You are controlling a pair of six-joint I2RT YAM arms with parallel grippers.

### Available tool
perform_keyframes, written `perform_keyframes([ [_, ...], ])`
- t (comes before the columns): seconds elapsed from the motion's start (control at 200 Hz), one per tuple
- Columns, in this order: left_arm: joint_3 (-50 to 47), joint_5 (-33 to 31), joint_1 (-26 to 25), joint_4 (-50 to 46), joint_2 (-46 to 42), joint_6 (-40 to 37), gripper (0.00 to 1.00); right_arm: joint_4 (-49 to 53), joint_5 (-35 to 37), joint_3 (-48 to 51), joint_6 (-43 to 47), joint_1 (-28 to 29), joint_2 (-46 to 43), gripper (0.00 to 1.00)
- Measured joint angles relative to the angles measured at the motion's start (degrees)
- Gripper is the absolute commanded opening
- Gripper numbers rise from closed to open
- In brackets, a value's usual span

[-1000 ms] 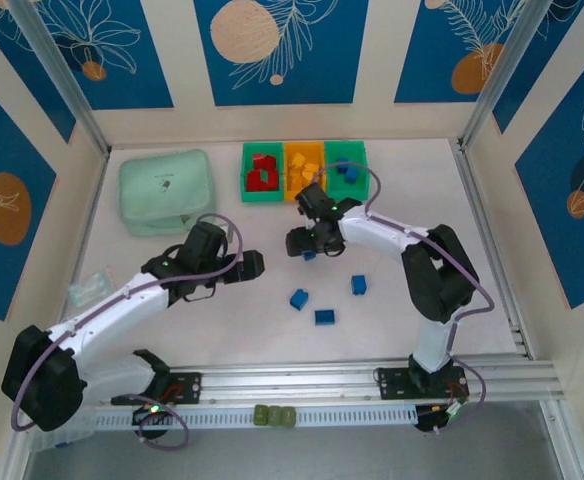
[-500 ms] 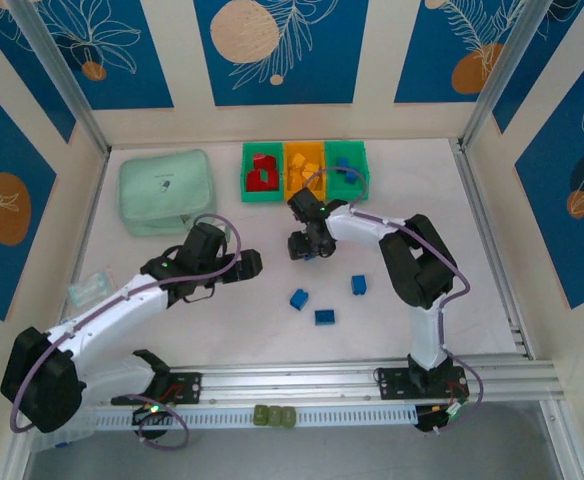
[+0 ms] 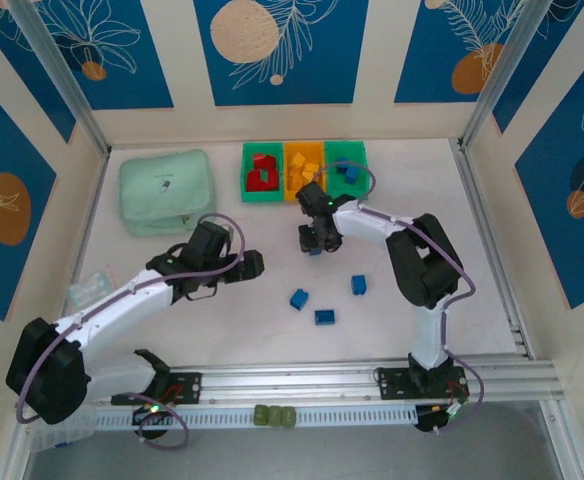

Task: Sort the legos into containers by color
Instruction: Pick up the lego from the center of the table, then place the lego in the container.

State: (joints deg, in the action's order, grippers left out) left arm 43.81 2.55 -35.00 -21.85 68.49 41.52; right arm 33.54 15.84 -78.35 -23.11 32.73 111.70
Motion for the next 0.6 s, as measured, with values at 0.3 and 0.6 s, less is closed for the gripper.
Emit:
perform_keyframes([
  [0.3, 6.97, 3.15, 0.0, 2.34, 6.93, -1.2, 0.99, 1.6, 0.46, -8.96, -0.46, -10.69, -2.56, 0.35],
  [0.6, 12.09, 4.76, 0.07, 3.21, 12.61, -2.43, 0.99, 1.51, 2.36, -29.22, -0.2, -17.59, 10.25, 0.4],
])
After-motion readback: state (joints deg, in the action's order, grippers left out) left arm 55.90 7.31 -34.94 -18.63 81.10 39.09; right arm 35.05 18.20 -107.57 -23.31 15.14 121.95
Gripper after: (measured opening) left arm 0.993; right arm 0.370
